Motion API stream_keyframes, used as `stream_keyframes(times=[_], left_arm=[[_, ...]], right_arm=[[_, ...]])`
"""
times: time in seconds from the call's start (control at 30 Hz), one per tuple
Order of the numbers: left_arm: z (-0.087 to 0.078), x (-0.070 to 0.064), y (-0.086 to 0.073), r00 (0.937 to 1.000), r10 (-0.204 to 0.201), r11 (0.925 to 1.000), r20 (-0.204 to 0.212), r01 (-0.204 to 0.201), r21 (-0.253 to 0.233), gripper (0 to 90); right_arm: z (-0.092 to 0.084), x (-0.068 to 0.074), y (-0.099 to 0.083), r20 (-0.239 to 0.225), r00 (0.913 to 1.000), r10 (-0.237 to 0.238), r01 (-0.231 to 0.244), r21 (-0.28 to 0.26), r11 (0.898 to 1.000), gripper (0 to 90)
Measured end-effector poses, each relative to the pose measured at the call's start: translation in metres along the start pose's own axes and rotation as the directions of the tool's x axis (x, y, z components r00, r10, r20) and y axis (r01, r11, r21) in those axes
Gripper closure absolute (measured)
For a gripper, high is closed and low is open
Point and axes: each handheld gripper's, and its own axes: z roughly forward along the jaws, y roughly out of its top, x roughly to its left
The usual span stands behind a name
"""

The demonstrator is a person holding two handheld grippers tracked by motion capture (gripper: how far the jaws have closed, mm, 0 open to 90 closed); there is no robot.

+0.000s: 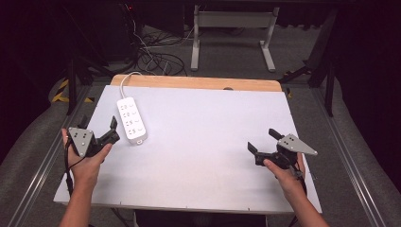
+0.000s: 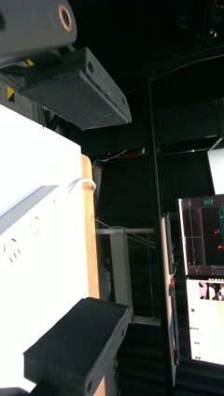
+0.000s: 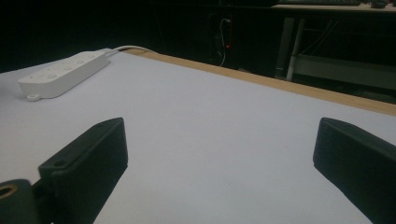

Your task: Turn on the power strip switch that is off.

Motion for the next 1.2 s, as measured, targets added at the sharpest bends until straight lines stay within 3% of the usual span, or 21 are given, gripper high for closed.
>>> stream_keyframes(times=[0.3, 1.2], left_arm=[[0.0, 0.001, -0.001, 1.0, -0.005, 1.0, -0.004, 0.005, 0.007, 9.3], [0.0, 0.006, -0.007, 1.0, -0.009, 0.9995, 0.001, 0.008, 0.031, 9.2]], right_arm=[[-0.003, -0.002, 0.002, 0.025, 0.9997, -0.003, 0.004, -0.037, 0.999, 1.9], [-0.009, -0.006, 0.002, 0.026, 0.9996, 0.013, -0.012, -0.033, 0.999, 2.4]])
